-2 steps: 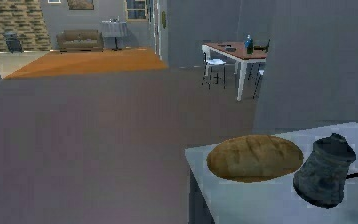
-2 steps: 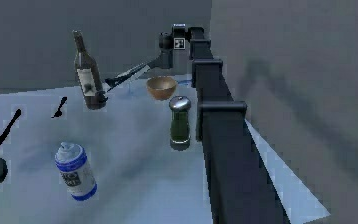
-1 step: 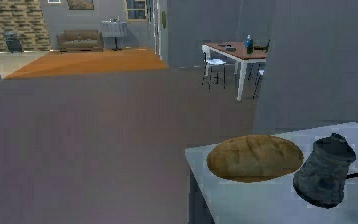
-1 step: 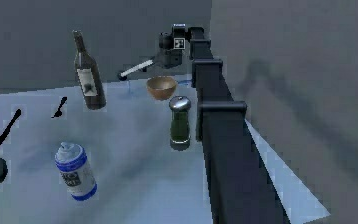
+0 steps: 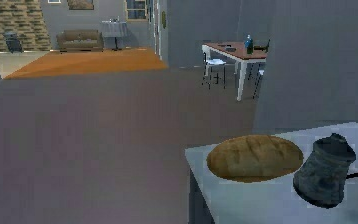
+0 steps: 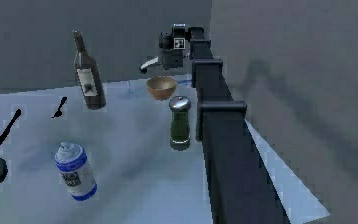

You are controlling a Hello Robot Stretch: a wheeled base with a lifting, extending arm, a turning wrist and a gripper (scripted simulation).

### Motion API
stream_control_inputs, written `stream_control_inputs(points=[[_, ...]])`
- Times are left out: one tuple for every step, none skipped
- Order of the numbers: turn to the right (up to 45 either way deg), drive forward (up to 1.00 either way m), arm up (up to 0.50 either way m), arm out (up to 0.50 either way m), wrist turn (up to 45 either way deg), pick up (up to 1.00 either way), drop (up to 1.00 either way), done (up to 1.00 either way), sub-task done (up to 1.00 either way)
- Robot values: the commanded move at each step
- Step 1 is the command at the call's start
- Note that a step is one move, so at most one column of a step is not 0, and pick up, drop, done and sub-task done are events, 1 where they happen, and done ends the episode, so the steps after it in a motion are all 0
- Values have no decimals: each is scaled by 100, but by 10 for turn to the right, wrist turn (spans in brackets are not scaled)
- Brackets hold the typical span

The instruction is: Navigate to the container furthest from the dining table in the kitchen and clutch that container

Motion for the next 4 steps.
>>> stream_control_inputs(points=[[0, 0, -8, 0, 0, 0, 0, 0, 0], [0, 0, 0, 0, 0, 100, 0, 0, 0], [0, 0, 8, 0, 0, 0, 0, 0, 0], [0, 0, 0, 0, 0, 0, 0, 100, 0]])
